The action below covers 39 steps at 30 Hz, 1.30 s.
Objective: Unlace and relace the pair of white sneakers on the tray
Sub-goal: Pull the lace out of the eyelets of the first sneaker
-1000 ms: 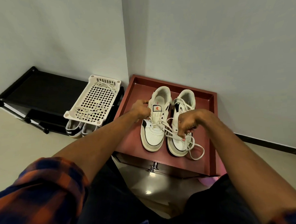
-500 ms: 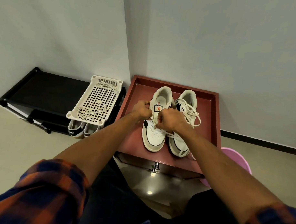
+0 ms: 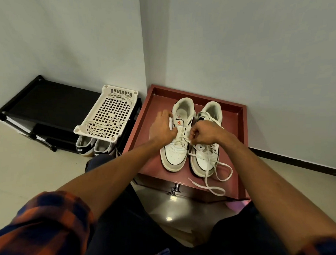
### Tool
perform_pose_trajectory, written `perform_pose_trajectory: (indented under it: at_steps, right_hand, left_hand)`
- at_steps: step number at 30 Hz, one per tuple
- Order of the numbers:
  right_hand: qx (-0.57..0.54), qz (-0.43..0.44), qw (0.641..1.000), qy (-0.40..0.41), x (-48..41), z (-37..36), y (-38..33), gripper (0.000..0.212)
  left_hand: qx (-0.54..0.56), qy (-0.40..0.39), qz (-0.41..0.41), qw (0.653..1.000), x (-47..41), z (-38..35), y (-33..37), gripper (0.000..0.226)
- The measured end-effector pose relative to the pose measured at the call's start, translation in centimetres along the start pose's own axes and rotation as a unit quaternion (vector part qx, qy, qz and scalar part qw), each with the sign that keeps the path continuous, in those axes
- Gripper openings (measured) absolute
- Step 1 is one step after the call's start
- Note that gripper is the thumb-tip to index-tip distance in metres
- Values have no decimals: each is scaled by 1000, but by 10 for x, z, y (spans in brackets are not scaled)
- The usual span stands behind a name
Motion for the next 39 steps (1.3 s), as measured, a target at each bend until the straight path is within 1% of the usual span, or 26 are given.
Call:
perform_pose_trajectory:
  at_steps: [1, 2, 3, 4, 6, 7, 8, 10, 11, 16, 18, 22, 25, 27, 28, 30, 31, 35, 37, 39]
  right_hand:
    - [-11, 12, 997, 74, -1, 6, -2, 11]
    - [-41, 20, 990, 130, -2, 9, -5, 15]
    - [-74, 24, 983, 166, -3, 10, -7, 17]
    - [-93, 25, 979, 178, -6, 9, -9, 22]
    - [-71, 19, 987, 146, -15, 1, -13, 36]
    - [-41, 11, 991, 128, -19, -4, -14, 37]
    - [-21, 6, 992, 124, -22, -7, -14, 32]
    - [-36, 0, 989, 145, -25, -10, -11, 17]
    - [-45, 2, 987, 156, -25, -11, -10, 12]
    - [-72, 20, 982, 173, -27, -13, -10, 10]
    - [-86, 21, 980, 179, -26, -15, -7, 14]
    - [-79, 20, 978, 193, -21, -18, -3, 25]
    - [-104, 33, 982, 154, -16, -25, -1, 42]
    - [-61, 39, 989, 129, -11, -27, -1, 49]
    - [-57, 37, 990, 123, -9, -26, 0, 47]
    - [-93, 30, 988, 119, -10, -22, 0, 39]
    - [-124, 27, 985, 120, -12, -18, -3, 35]
    - [-262, 47, 957, 116, -17, 14, -28, 28]
    - [-347, 55, 932, 84, -18, 31, -39, 28]
    - [-452, 24, 890, 59, -24, 41, -38, 27]
  left_hand:
    - [-14, 1, -28, 1000, 5, -3, 3, 38]
    - [-29, -8, -51, 998, 11, -5, 5, 30]
    - [-49, -24, -65, 996, 15, -10, 6, 23]
    - [-72, -42, -70, 994, 18, -13, 4, 20]
    - [-106, -79, -74, 988, 21, -22, -1, 26]
    - [-113, -90, -77, 987, 22, -25, -2, 30]
    - [-116, -94, -80, 986, 23, -26, -2, 31]
    - [-120, -96, -90, 984, 22, -27, -1, 28]
    - [-123, -100, -93, 983, 21, -27, -1, 25]
    - [-117, -134, -100, 979, 22, -28, -3, 22]
    - [-101, -146, -99, 979, 22, -27, -4, 21]
    - [-48, -155, -55, 985, 18, -25, -13, 24]
    - [23, -182, -9, 983, 17, -25, -18, 19]
    - [65, -175, 21, 982, 15, -24, -19, 16]
    - [88, -170, 40, 981, 15, -25, -21, 18]
    - [120, -161, 69, 977, 17, -26, -21, 23]
    - [126, -157, 69, 977, 20, -26, -20, 23]
    - [100, -156, 35, 982, 25, -26, -19, 20]
    - [94, -161, 30, 982, 25, -26, -20, 23]
    - [70, -167, 15, 983, 25, -25, -20, 25]
Point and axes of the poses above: each hand's wrist, its own x-axis away from the middle knuckle, its own z-axis out of the back of the hand, y = z × x, the point moved 6 cm from there along -x, towards the middle knuckle, and after that the axes turned 2 degrees about -x, right-handed, at the moved point
